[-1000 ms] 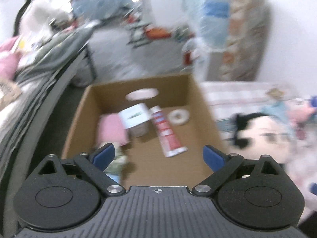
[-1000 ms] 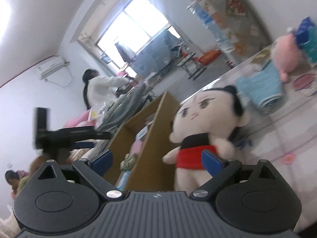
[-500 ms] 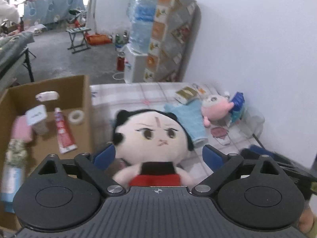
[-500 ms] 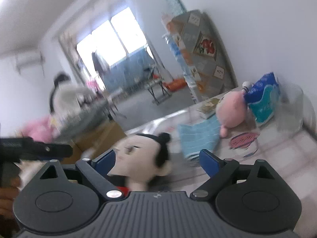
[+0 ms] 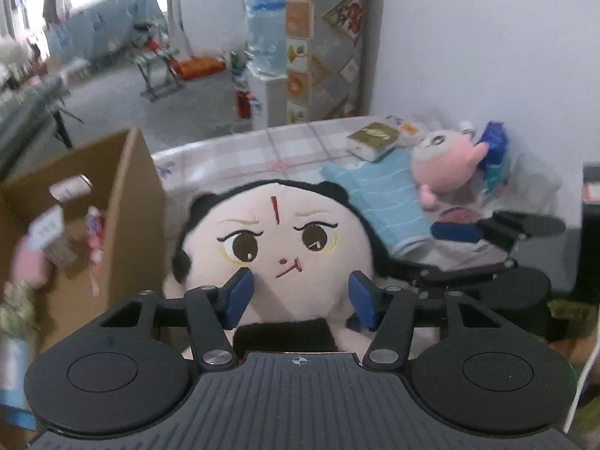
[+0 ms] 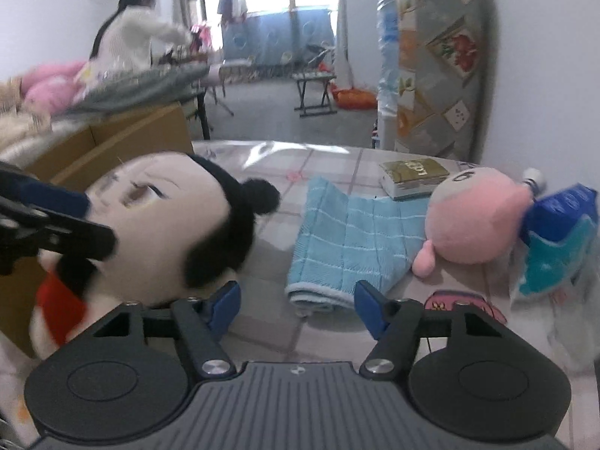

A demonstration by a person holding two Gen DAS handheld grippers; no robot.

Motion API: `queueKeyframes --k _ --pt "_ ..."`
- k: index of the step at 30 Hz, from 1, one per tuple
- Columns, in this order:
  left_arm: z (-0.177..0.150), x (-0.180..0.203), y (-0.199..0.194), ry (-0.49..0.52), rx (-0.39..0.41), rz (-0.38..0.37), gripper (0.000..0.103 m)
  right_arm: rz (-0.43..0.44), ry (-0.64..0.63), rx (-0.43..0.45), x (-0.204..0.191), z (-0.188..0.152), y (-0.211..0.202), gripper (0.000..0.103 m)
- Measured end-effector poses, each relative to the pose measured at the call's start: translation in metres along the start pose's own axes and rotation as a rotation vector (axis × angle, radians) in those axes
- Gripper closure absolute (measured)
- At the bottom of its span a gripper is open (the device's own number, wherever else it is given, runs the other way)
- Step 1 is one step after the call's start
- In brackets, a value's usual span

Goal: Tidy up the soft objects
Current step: 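Move both grippers back to the bed toward the blue towel, then grasp the blue towel corner with the right gripper and lift it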

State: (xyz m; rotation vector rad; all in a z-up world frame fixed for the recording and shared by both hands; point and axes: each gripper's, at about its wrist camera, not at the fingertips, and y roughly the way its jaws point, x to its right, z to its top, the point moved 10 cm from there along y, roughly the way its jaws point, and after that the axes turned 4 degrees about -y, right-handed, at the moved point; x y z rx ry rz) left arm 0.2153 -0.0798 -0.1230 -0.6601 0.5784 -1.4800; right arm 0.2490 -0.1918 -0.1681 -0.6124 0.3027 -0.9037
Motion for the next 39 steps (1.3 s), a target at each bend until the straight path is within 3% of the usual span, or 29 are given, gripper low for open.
queueKeyframes --k 2,7,11,20,25,29,33,39 --pt "0.000 -0.001 0.002 0.034 0.014 0.051 0.047 -0.008 -0.029 -0.014 0.003 -0.001 0.014 0.039" --pt "0.000 -0.002 0.002 0.039 0.014 0.048 0.047 -0.068 -0.050 -0.041 0.012 -0.003 0.030 0.040" --pt "0.000 -0.004 0.003 0.034 0.013 0.042 0.046 -0.090 0.036 -0.044 0.025 -0.003 0.022 0.043" --pt "0.000 -0.004 -0.010 -0.009 0.030 -0.026 0.044 0.077 0.454 -0.051 0.047 -0.043 -0.040 0.047" --pt "-0.005 0.007 -0.031 -0.041 0.018 -0.143 0.044 0.206 0.672 -0.014 0.038 -0.076 -0.084 0.047" --pt "-0.013 0.022 -0.038 -0.069 -0.030 -0.255 0.044 0.331 0.854 0.095 0.037 -0.088 -0.117 0.047" --pt "-0.019 0.034 -0.037 -0.102 -0.079 -0.322 0.044 0.363 0.887 0.170 0.043 -0.081 -0.137 0.047" --pt "-0.033 0.038 -0.042 -0.133 -0.126 -0.373 0.043 0.499 0.914 0.157 0.012 -0.081 -0.144 0.047"
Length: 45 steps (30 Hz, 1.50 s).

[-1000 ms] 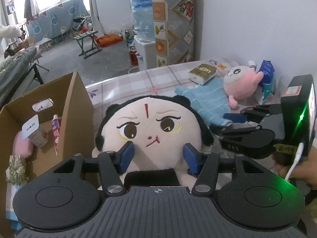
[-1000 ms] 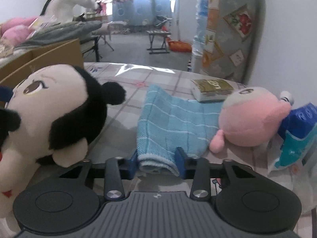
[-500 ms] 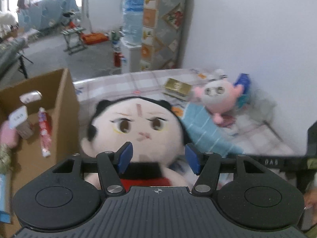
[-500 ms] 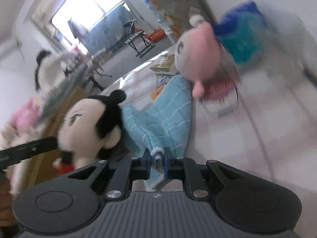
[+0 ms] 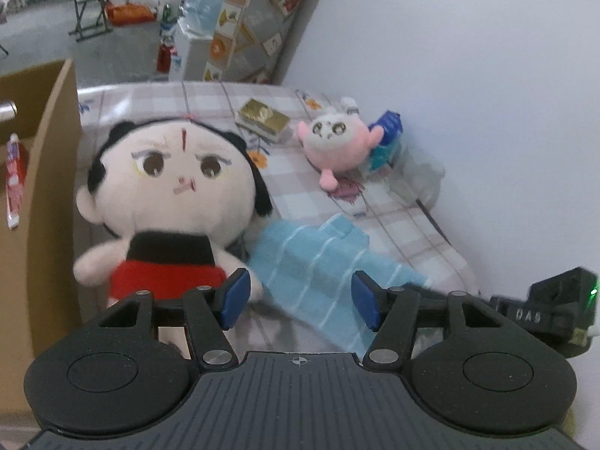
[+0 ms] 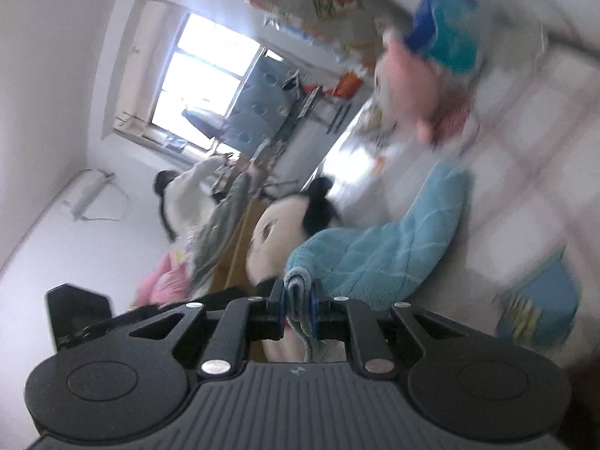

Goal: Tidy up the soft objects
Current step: 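Grasp the blue towel corner with the right gripper and lift it, then grasp the blue towel with the left gripper while the right holds its corner up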

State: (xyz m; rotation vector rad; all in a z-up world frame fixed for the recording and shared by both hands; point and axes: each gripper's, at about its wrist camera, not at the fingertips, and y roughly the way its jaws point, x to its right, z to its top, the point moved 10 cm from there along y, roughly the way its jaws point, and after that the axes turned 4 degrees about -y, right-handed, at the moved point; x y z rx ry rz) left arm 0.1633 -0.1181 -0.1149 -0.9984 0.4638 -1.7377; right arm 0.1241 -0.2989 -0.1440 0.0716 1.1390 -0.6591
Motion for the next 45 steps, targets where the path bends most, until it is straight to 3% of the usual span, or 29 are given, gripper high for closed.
queueKeyframes --k 4,7,14,20,22,24,26,30,37,45 --pt "-0.019 0.004 0.006 0.015 -0.061 -0.017 0.043 0.068 0.143 -0.053 0.010 -0.036 0.009 0.047" --pt "-0.030 0.005 0.012 0.026 -0.096 -0.013 0.043 -0.001 0.151 0.007 0.026 -0.039 0.002 0.047" --pt "-0.040 0.016 0.024 0.036 -0.140 -0.052 0.043 -0.113 0.113 0.192 0.042 -0.007 -0.025 0.047" --pt "-0.048 0.027 0.052 0.044 -0.193 -0.057 0.042 -0.200 0.087 0.156 0.059 -0.013 -0.017 0.045" --pt "-0.051 0.028 0.061 0.053 -0.201 -0.039 0.043 -0.210 0.054 0.151 0.055 -0.012 -0.019 0.040" --pt "-0.054 0.030 0.069 0.068 -0.209 -0.029 0.043 -0.229 0.016 0.171 0.055 -0.002 -0.030 0.018" --pt "-0.057 0.032 0.072 0.081 -0.216 -0.029 0.042 -0.254 -0.020 0.194 0.053 0.011 -0.034 0.007" --pt "-0.060 0.033 0.077 0.112 -0.221 -0.013 0.042 -0.253 -0.085 0.113 0.047 0.030 -0.011 0.001" --pt "-0.062 0.028 0.081 0.107 -0.240 -0.015 0.039 -0.276 -0.163 -0.049 0.068 0.043 0.048 0.000" --pt "-0.061 0.028 0.080 0.085 -0.237 -0.075 0.033 -0.191 -0.159 -0.126 0.053 0.018 0.048 0.000"
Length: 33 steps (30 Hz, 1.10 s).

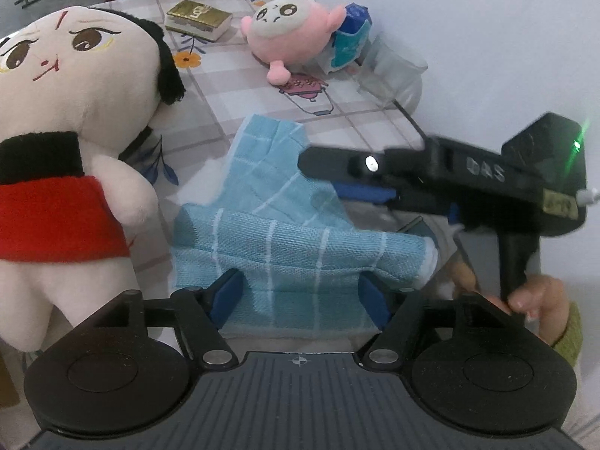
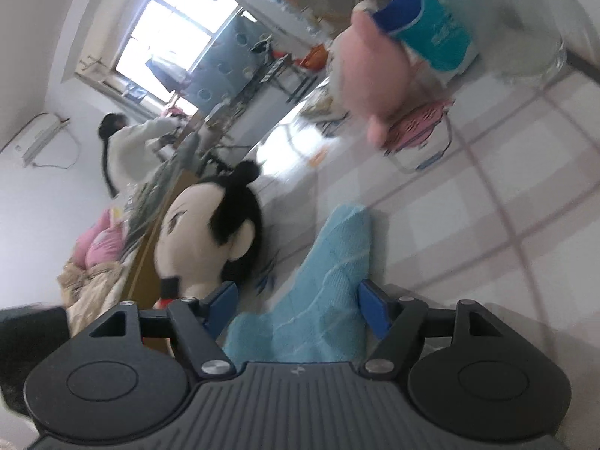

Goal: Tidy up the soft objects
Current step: 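Grasp the blue towel with the left gripper while the right holds its corner up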

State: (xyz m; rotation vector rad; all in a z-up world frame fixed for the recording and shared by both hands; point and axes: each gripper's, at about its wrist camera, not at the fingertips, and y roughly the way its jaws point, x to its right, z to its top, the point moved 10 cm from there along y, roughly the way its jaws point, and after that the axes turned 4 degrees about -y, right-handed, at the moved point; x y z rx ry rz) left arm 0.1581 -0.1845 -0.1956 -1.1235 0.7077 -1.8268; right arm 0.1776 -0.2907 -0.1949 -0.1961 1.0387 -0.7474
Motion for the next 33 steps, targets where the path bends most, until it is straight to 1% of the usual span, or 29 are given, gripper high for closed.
queueKeyframes --k 3,7,11,13,14,16,18,19,20,21,23,26,29,33 --pt "0.001 0.002 0.000 0.014 0.011 -0.001 0.033 0.061 0.027 -0.029 -0.011 -0.010 -0.004 0.000" --pt "0.003 0.005 -0.003 0.039 0.034 0.004 0.030 0.111 0.063 -0.051 -0.019 -0.020 -0.011 0.000" --pt "0.005 0.007 -0.007 0.076 0.067 0.023 0.028 0.137 0.081 -0.080 -0.024 -0.028 -0.014 0.000" --pt "0.005 0.008 -0.008 0.091 0.081 0.028 0.028 0.128 0.068 -0.092 -0.028 -0.031 -0.014 0.000" --pt "0.005 0.008 -0.009 0.100 0.088 0.031 0.028 0.108 0.061 -0.093 -0.028 -0.032 -0.014 0.000" --pt "0.005 0.010 -0.008 0.119 0.103 0.035 0.028 0.077 0.055 -0.099 -0.028 -0.034 -0.013 0.005" --pt "0.004 0.011 -0.007 0.138 0.115 0.042 0.028 0.059 0.061 -0.103 -0.026 -0.037 -0.011 0.014" --pt "0.004 0.012 -0.007 0.147 0.119 0.044 0.028 0.056 0.066 -0.104 -0.025 -0.038 -0.011 0.016" --pt "0.004 0.013 -0.007 0.159 0.126 0.045 0.028 0.055 0.071 -0.105 -0.025 -0.040 -0.012 0.024" --pt "0.003 0.014 -0.008 0.170 0.132 0.046 0.028 0.055 0.074 -0.104 -0.024 -0.041 -0.013 0.029" --pt "0.001 0.016 -0.011 0.180 0.139 0.044 0.028 0.060 0.079 -0.087 -0.026 -0.044 -0.017 0.032" --pt "-0.002 0.018 -0.021 0.184 0.148 0.019 0.028 0.075 0.088 -0.059 -0.033 -0.045 -0.027 0.036" --pt "-0.005 0.022 -0.037 0.181 0.164 -0.009 0.028 0.087 0.068 -0.027 -0.049 -0.048 -0.039 0.036" --pt "-0.010 0.029 -0.068 0.188 0.212 -0.031 0.028 0.105 0.022 0.019 -0.080 -0.049 -0.056 0.036"
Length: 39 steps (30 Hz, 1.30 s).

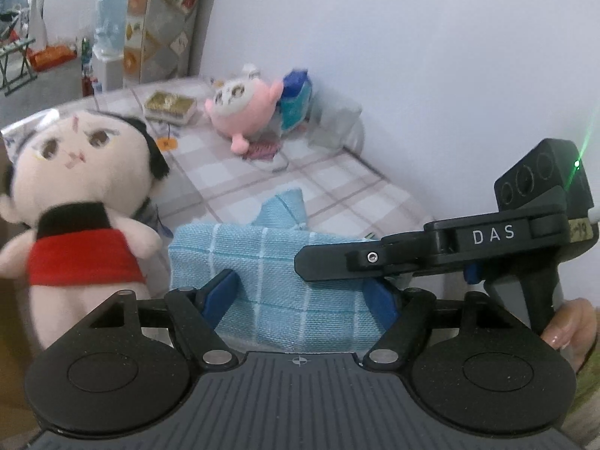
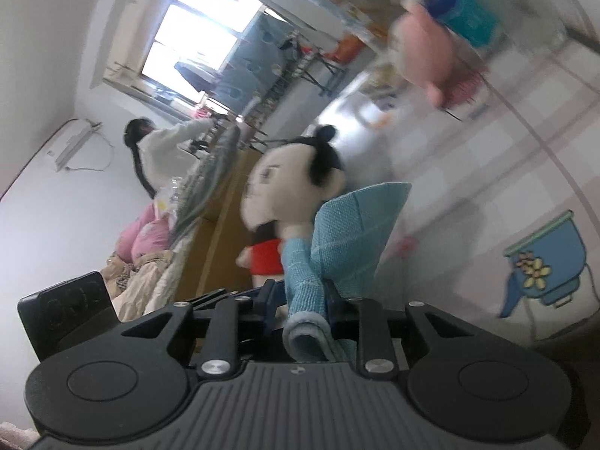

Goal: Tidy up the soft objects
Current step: 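Grasp the blue towel with the left gripper while the right holds its corner up, then carry the blue towel with both grippers to the cardboard box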

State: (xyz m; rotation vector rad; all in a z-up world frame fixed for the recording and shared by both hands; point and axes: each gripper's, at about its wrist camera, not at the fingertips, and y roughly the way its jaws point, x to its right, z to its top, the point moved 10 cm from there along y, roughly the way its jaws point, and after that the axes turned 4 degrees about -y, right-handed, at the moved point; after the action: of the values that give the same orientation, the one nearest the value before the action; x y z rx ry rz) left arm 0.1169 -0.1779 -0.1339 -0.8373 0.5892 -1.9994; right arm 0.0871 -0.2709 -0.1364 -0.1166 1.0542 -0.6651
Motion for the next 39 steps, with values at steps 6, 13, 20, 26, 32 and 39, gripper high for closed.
queueKeyframes --k 6,13,20,26,32,39 --pt "0.011 0.001 -0.063 0.002 0.108 0.002 0.028 0.063 -0.127 0.050 -0.069 0.003 -0.009 0.036" --pt "0.025 -0.035 -0.156 -0.040 0.274 0.110 0.028 0.214 -0.281 0.044 -0.166 0.008 0.032 0.036" --pt "0.033 -0.108 -0.227 -0.156 0.374 0.273 0.028 0.344 -0.336 -0.093 -0.246 0.012 0.113 0.036" --pt "0.040 -0.190 -0.249 -0.286 0.354 0.318 0.028 0.355 -0.267 -0.221 -0.277 0.015 0.199 0.036" --pt "0.047 -0.271 -0.229 -0.388 0.255 0.337 0.028 0.255 -0.157 -0.318 -0.253 0.019 0.282 0.036" --pt "0.040 -0.337 -0.203 -0.507 0.168 0.368 0.028 0.123 -0.086 -0.354 -0.218 0.027 0.351 0.037"
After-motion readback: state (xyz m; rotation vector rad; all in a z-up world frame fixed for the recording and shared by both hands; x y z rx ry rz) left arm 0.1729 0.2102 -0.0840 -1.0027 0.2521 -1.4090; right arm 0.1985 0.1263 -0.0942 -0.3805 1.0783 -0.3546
